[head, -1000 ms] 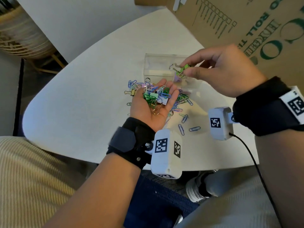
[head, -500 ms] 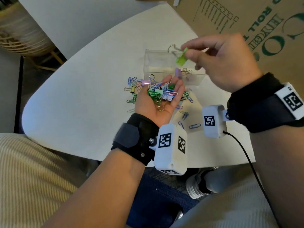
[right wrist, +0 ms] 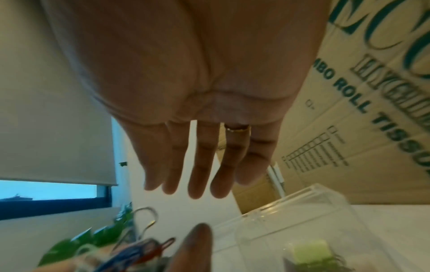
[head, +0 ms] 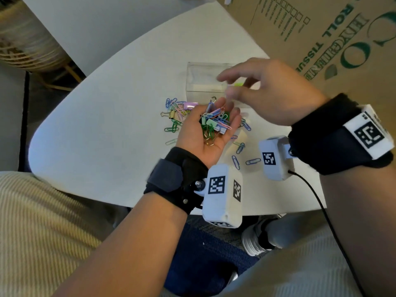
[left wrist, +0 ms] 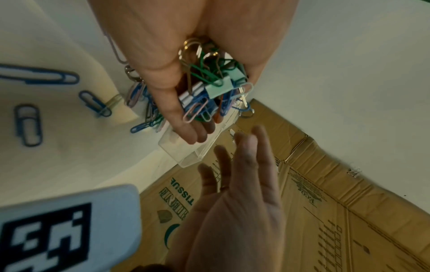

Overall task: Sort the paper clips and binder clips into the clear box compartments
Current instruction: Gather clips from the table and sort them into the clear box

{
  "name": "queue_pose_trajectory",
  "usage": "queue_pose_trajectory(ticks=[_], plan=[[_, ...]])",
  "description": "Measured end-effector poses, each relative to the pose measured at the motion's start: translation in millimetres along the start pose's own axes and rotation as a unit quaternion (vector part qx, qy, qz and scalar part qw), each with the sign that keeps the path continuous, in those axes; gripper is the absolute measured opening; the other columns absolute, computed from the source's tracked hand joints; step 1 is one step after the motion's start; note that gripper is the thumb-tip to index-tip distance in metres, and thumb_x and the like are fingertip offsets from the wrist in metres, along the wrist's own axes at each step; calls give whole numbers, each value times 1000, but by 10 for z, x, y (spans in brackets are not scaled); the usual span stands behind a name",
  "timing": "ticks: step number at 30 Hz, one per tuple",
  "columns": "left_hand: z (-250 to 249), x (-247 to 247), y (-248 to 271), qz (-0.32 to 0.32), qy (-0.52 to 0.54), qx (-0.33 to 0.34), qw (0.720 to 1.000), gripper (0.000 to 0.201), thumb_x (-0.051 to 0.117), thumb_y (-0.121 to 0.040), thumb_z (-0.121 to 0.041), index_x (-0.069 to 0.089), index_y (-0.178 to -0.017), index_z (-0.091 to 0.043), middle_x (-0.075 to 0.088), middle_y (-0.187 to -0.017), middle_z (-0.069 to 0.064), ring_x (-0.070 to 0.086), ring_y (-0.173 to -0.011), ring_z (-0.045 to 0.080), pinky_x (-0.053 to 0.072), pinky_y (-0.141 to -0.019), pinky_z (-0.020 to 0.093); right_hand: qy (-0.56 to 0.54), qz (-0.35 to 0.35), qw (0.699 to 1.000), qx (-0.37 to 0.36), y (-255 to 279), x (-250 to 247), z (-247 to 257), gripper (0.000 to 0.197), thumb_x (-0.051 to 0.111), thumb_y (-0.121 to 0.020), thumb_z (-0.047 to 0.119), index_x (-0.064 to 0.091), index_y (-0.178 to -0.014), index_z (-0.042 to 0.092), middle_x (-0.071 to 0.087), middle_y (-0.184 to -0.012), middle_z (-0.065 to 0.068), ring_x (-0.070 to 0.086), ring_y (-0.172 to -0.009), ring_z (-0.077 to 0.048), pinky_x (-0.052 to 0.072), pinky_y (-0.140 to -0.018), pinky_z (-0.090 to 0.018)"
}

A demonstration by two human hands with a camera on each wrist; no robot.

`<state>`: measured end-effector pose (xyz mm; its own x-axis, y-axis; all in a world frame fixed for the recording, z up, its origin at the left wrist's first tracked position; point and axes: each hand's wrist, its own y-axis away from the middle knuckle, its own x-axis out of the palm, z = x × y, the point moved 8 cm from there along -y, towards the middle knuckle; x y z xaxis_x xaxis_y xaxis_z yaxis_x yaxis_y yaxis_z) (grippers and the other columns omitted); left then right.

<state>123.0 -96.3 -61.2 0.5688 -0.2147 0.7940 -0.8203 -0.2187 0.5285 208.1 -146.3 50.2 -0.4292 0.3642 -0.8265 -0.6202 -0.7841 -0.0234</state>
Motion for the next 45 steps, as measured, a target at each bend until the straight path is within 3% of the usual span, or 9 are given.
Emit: queue_pose_trajectory(ticks=[6, 13, 18, 22, 25, 29, 34, 42, 45], plan=[[33, 2, 21, 12, 8, 5, 1000, 29, 42, -95, -22, 63, -91, -3, 67, -88, 14, 63, -85, 26, 57, -71, 39, -11, 34, 999, -30, 5, 172, 184, 12, 71, -83, 24, 77, -93, 26, 60, -66, 23, 59, -66, 3, 43, -68, -9], [-35, -18, 6, 16, 54, 2, 998, 38, 37, -97, -27, 62, -93, 1, 67, -87, 18, 64, -84, 31, 54, -78, 44, -148, 17, 989, -1, 20, 79, 78, 8, 71, -84, 17, 76, -89, 19, 75, -74, 3, 71, -68, -9, 55, -71, -22], [-60, -7, -36, 13, 41, -1, 999, 39, 40, -98, -21, 54, -125, 4, 58, -126, 23, 59, -103, 31, 55, -81, 42, -68, 8, 998, 11, 6, 52, -35, 7, 78, -74, 22, 74, -77, 26, 70, -67, 9, 57, -59, 0, 44, -62, -21], [-85, 11, -34, 14, 41, 12, 999, 33, 38, -98, -21, 61, -104, 3, 68, -97, 19, 65, -92, 29, 54, -81, 43, -120, 10, 993, 17, 9, 25, -29, 10, 84, -70, 26, 74, -73, 26, 71, -66, 16, 58, -59, 3, 45, -61, -16], [-79, 27, -28, 13, 27, 9, 1000, 41, 37, -98, -21, 52, -128, 2, 57, -128, 22, 58, -115, 30, 52, -89, 40, -69, 21, 997, 12, 27, 22, 11, 17, 84, -68, 32, 76, -81, 28, 69, -70, 22, 53, -61, 4, 42, -60, -10], [-108, 58, 1, 11, 23, 16, 1000, 30, 39, -97, -20, 61, -106, -2, 64, -99, 17, 65, -85, 27, 56, -72, 33, -17, 32, 999, -22, 29, 30, 158, 48, 86, -60, 40, 69, -105, 36, 62, -88, 16, 51, -74, -7, 42, -70, -17], [-100, 8, -10, -2, 8, 44, 999, 26, 41, -95, -17, 62, -88, -3, 65, -86, 14, 65, -77, 22, 53, -77, 35, 13, 44, 997, -55, 31, 209, 280, 25, 82, -71, 33, 76, -95, 31, 69, -86, 9, 61, -77, -10, 48, -76, -26], [-117, 6, 11, 0, 54, 26, 998, 29, 42, -97, -17, 61, -89, 3, 64, -86, 20, 63, -83, 32, 58, -71, 41, -263, -24, 964, -19, 23, 68, 178, 21, 72, -84, 12, 69, -103, 20, 73, -85, -12, 69, -74, -35, 59, -72, -42], [-116, 17, 5, -1, 58, 21, 998, 30, 40, -98, -20, 61, -98, 2, 63, -91, 19, 62, -86, 30, 59, -69, 40, -277, -7, 960, -33, 5, 107, 171, 32, 65, -89, 4, 64, -117, 19, 67, -80, -11, 70, -72, -24, 59, -72, -39]])
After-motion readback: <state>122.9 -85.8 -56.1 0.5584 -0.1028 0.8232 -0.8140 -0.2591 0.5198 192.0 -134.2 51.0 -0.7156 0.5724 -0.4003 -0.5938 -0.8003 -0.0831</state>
